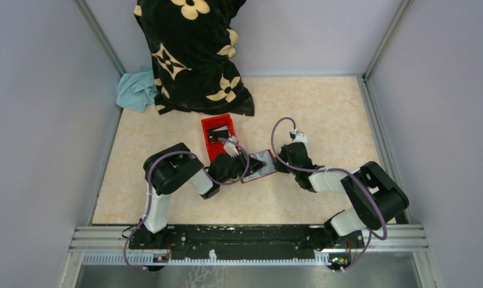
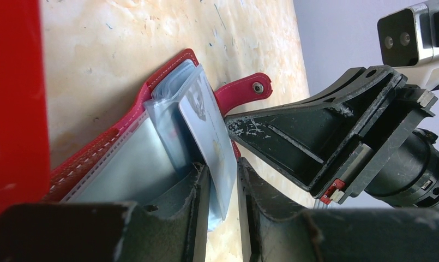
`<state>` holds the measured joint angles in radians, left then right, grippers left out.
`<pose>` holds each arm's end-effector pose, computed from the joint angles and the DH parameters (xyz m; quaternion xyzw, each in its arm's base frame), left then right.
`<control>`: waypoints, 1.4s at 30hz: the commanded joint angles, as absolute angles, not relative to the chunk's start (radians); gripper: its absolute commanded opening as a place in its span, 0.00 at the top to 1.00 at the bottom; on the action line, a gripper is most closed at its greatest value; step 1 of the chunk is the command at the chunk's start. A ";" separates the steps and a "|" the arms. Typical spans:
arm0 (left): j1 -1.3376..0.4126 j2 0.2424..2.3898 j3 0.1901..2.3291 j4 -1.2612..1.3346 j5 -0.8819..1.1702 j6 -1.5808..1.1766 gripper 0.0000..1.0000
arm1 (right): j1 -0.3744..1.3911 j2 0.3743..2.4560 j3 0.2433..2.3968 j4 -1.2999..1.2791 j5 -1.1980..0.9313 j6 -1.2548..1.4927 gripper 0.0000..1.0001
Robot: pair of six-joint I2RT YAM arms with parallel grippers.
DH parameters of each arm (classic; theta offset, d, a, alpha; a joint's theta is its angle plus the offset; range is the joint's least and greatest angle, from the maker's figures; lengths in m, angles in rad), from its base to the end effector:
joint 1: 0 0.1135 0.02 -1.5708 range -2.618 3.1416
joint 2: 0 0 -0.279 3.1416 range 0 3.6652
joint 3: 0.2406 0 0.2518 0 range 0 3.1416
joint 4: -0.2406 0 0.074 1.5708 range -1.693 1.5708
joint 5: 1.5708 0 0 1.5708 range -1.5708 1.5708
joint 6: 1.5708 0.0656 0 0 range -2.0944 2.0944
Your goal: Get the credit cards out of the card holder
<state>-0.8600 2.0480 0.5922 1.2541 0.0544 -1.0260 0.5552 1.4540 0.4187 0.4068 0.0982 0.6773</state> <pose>0.2403 -0.2846 0.0973 -0.0471 0.7732 -0.5239 0.3542 0.2384 0.1403 0.1290 0.0765 0.8870 0.2263 0.3952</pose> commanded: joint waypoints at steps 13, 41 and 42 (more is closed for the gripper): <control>-0.875 2.004 0.480 1.331 0.024 -1.023 0.75 | 0.572 1.513 0.393 0.280 0.022 0.699 1.00; -0.873 2.002 0.414 1.400 0.015 -1.042 0.94 | 0.572 1.536 0.399 0.287 0.018 0.698 1.00; -0.872 2.003 0.414 1.400 0.018 -1.042 0.98 | 0.572 1.538 0.399 0.287 0.018 0.698 1.00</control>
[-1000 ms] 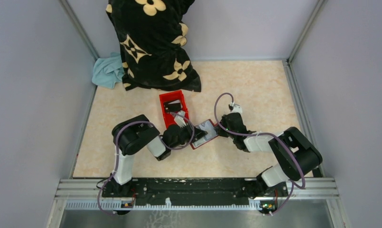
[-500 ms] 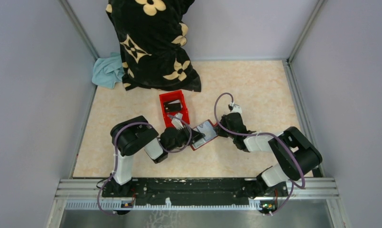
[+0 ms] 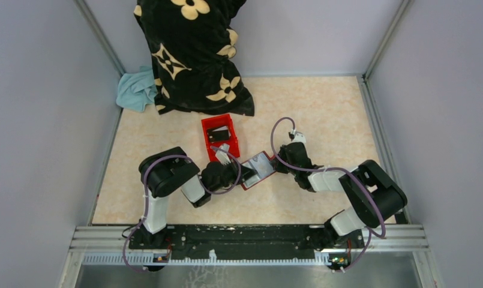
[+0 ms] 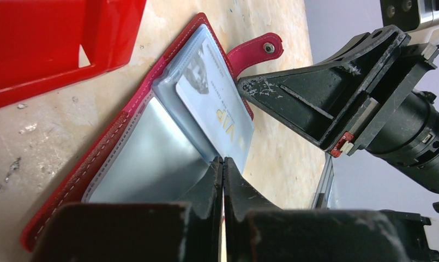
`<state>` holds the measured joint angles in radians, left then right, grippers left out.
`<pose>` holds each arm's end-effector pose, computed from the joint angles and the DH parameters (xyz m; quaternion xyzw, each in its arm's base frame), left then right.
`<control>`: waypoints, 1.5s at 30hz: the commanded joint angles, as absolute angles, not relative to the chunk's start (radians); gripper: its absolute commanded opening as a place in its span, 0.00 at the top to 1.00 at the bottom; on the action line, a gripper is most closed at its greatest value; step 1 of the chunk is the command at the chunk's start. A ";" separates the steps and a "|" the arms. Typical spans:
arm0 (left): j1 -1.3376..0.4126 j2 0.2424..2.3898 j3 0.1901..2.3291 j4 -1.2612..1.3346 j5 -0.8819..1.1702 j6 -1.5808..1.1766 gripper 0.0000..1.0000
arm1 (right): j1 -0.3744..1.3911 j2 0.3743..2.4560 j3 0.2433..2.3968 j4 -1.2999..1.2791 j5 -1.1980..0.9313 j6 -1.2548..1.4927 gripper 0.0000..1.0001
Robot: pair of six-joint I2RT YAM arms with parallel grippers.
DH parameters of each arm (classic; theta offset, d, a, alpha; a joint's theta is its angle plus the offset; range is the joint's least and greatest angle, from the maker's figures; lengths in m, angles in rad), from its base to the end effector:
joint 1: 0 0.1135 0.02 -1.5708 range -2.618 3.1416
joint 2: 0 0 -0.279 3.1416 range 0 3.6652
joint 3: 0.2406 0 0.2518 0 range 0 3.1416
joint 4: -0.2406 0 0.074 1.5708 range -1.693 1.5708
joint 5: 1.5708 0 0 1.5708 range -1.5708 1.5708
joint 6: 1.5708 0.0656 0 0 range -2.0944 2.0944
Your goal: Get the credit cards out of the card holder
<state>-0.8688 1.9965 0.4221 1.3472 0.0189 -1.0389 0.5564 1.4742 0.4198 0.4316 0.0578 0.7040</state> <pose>0.2124 -0.2530 0.0914 -0.0606 0.7803 -0.5119 0.3540 0.2392 0.1443 0.1268 0.0787 0.8860 0.2481 0.3838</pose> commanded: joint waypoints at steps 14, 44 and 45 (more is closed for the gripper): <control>-0.872 2.013 0.384 1.440 0.032 -1.047 0.94 | 0.572 1.539 0.397 0.291 0.017 0.698 1.00; -0.872 2.003 0.361 1.466 -0.014 -1.063 0.69 | 0.820 1.359 0.253 0.252 0.054 0.869 1.00; -0.872 2.010 0.363 1.478 -0.007 -1.063 0.69 | 0.819 1.361 0.254 0.249 0.061 0.867 1.00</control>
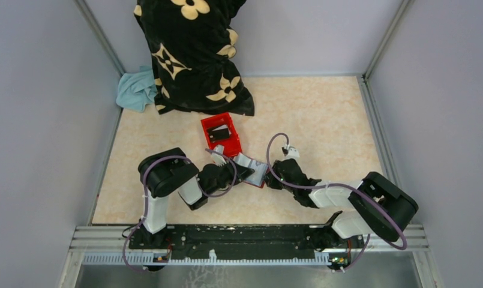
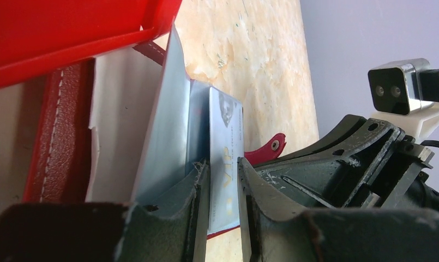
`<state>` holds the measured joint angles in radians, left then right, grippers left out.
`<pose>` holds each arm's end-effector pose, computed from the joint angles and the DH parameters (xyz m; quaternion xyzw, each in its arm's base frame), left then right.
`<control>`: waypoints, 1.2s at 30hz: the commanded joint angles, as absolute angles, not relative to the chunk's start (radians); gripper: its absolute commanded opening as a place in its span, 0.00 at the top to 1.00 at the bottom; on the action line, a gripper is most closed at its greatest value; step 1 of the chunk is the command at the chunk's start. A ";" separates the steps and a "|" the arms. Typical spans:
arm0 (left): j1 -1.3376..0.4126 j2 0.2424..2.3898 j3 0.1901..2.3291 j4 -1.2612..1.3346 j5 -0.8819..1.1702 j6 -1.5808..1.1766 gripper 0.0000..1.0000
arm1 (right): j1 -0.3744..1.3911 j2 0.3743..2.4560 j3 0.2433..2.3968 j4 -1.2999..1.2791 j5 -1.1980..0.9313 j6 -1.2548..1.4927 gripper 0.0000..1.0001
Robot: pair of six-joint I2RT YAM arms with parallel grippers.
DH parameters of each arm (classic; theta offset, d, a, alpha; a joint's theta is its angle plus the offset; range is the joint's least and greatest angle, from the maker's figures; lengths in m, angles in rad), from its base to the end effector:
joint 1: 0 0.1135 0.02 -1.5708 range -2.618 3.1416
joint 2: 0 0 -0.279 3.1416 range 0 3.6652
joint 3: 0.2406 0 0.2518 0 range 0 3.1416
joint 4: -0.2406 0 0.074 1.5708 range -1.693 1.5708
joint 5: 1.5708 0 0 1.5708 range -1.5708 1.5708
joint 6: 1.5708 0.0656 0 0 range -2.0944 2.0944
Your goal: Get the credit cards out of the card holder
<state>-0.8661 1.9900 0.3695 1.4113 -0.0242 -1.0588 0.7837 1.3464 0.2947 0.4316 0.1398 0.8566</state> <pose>0.2071 -0.2411 0.0921 -0.0823 0.7727 -0.5111 0.3674 0.1796 0.1661 0.1222 0.0643 0.8852 0.2915 0.3568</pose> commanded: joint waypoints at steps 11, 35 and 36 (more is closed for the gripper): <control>-0.872 2.038 0.366 1.518 0.082 -1.056 0.72 | 0.811 1.386 0.304 0.196 0.135 0.838 1.00; -0.896 2.130 0.365 1.645 0.155 -1.104 0.76 | 0.772 1.373 0.333 0.178 0.148 0.788 1.00; -0.896 2.136 0.366 1.653 0.158 -1.108 0.76 | 0.769 1.370 0.335 0.171 0.153 0.785 1.00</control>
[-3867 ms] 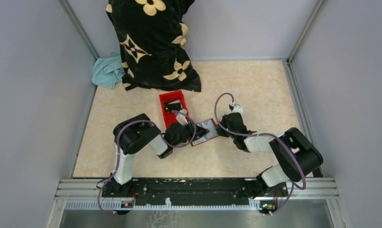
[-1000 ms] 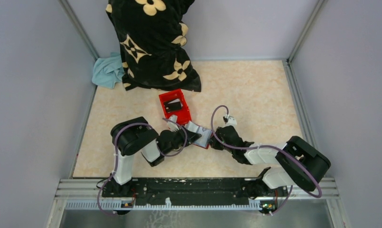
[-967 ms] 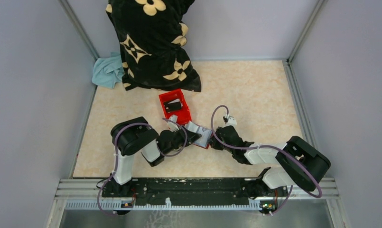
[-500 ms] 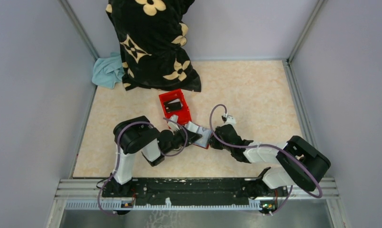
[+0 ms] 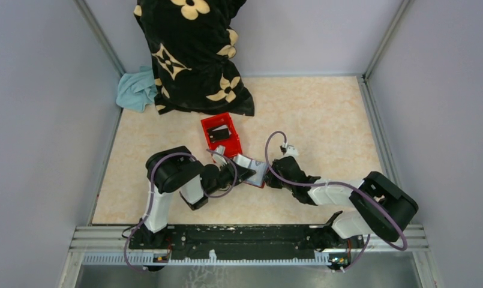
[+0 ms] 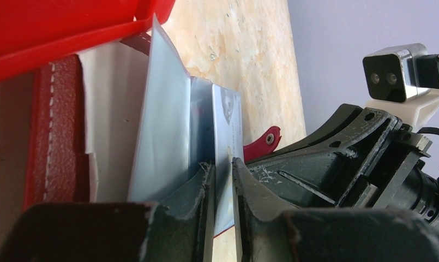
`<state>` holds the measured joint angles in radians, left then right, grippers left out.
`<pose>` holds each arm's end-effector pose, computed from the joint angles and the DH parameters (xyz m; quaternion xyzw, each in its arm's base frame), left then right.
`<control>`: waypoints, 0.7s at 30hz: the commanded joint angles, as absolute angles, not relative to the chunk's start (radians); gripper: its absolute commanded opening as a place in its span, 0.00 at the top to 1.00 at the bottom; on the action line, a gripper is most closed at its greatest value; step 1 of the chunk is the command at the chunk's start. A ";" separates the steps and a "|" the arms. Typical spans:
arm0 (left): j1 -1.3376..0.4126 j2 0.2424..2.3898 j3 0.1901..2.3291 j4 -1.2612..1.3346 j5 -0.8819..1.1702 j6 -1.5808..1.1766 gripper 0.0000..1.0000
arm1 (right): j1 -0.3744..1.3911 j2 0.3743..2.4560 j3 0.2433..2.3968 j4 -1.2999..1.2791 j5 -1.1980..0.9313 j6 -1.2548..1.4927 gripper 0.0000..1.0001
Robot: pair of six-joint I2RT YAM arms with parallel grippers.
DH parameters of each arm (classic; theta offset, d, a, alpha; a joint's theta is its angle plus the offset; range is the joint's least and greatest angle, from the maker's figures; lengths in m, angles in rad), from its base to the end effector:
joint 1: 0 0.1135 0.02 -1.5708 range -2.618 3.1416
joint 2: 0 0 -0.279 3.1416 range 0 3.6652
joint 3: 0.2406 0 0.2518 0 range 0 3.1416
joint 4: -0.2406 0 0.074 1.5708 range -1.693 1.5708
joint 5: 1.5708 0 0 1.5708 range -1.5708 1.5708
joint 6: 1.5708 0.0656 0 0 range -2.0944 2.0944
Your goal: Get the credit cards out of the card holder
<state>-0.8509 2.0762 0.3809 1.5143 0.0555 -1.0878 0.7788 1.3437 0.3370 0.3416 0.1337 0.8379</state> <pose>0.2092 -0.2441 0.0824 -0.0731 0.7645 -0.5398 0.3446 0.1827 0.1680 0.1250 0.0557 0.8959 0.2742 0.3450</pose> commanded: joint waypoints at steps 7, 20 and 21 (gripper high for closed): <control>-0.908 2.149 0.372 1.670 0.153 -1.116 0.77 | 0.745 1.325 0.335 0.137 0.170 0.766 1.00; -0.911 2.152 0.375 1.676 0.148 -1.113 0.76 | 0.724 1.322 0.322 0.157 0.159 0.752 1.00; -0.911 2.152 0.383 1.672 0.153 -1.112 0.76 | 0.724 1.328 0.321 0.159 0.159 0.752 1.00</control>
